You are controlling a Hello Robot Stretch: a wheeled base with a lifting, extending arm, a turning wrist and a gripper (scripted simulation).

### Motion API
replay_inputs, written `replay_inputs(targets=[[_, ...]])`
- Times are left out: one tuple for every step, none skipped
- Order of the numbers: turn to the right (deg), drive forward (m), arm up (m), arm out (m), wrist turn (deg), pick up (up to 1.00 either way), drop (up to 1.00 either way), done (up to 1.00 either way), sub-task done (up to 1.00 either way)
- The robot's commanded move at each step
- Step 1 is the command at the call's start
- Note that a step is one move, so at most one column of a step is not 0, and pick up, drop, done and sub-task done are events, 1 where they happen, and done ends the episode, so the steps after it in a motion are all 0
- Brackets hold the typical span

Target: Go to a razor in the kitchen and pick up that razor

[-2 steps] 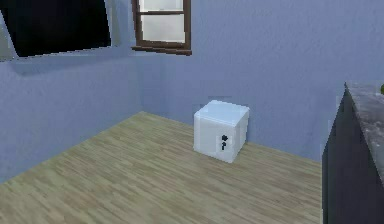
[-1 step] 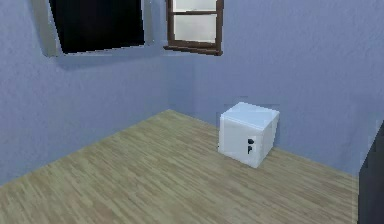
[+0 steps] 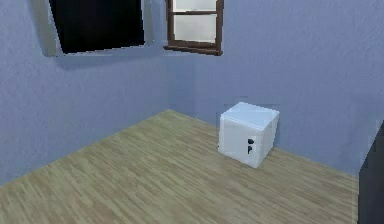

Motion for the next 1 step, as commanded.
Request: replay_inputs(targets=[[0.0, 0.00, 0.38, 0.00, 0.0, 0.00, 0.00, 0.00, 0.00]])
